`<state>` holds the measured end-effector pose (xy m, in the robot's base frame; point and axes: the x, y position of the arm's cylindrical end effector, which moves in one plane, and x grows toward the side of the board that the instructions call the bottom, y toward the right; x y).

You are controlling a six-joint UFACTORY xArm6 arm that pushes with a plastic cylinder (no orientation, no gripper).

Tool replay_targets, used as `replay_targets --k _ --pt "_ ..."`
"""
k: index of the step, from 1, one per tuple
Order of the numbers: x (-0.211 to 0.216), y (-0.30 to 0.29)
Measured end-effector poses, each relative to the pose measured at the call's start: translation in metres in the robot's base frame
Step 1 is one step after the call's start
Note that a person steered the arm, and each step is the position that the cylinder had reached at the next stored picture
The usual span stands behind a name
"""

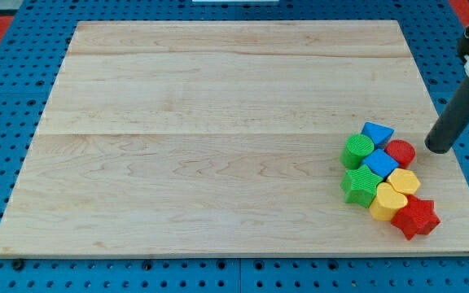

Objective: Place the red circle at the top of the green circle

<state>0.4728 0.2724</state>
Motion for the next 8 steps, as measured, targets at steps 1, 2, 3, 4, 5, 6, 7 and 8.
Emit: replay_targets --k 1,2,3,4,5,6,7,8 --pt "0.022 0.0" --pt "0.046 0.0" --pt "0.046 0.0" --pt "0.037 -0.024" --pt "0.013 -0.064" --pt "0.01 -0.067" --pt "0.01 -0.067" --pt "-0.016 -0.112"
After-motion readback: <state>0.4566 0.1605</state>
